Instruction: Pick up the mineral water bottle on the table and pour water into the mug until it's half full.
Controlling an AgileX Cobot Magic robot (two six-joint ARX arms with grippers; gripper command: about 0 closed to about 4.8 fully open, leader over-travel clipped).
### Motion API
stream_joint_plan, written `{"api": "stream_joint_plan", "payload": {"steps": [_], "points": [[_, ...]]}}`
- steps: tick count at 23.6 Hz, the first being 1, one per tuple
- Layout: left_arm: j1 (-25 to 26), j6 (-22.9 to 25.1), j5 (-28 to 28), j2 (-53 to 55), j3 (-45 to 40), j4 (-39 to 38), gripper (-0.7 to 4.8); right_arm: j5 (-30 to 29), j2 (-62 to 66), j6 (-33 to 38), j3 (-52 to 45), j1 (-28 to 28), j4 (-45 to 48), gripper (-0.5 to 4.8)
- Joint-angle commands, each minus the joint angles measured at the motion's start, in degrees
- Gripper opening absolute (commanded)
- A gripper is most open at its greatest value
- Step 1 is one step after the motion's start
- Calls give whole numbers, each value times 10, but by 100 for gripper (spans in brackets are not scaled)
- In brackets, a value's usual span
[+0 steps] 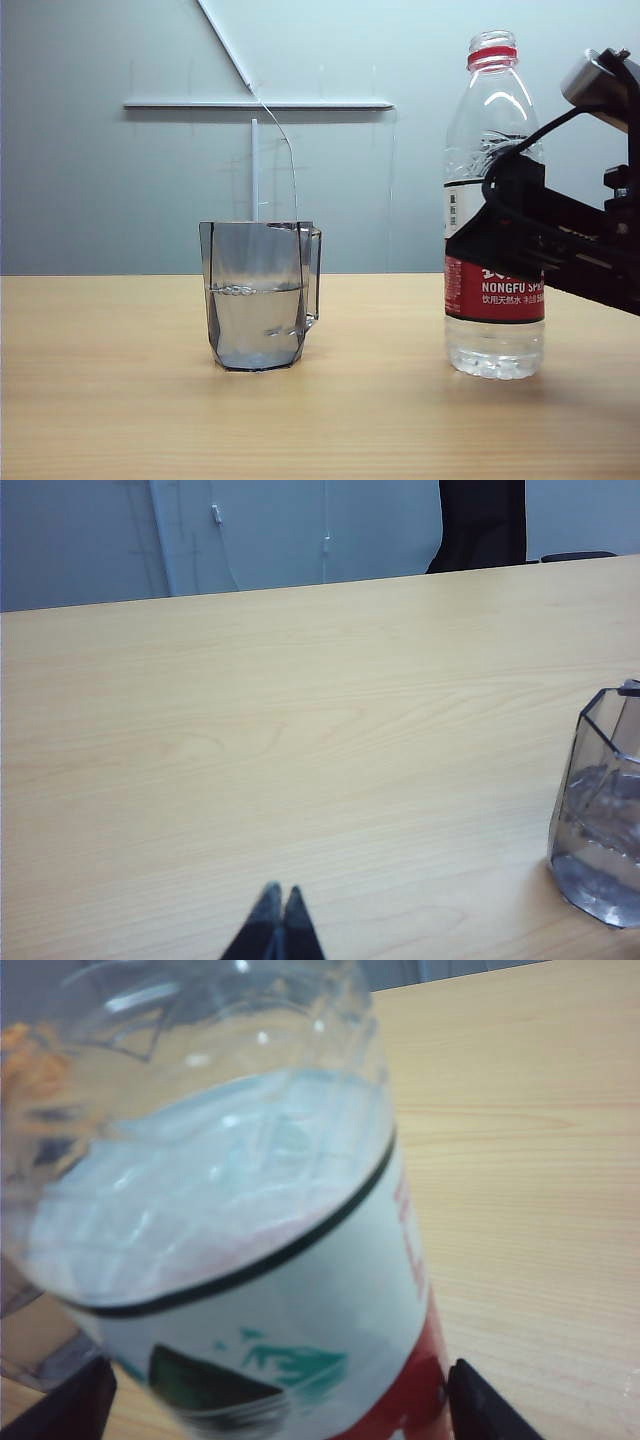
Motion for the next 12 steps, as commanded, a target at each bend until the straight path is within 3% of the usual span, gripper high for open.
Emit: {"api": "stream_joint_plan", "payload": {"steps": [1, 12], "points": [[0, -2, 1, 1, 1, 8, -2, 12, -14, 4, -2, 0, -5, 479], [0, -2, 1, 1, 1, 8, -2, 25, -118, 2, -2, -1, -108, 479]]}}
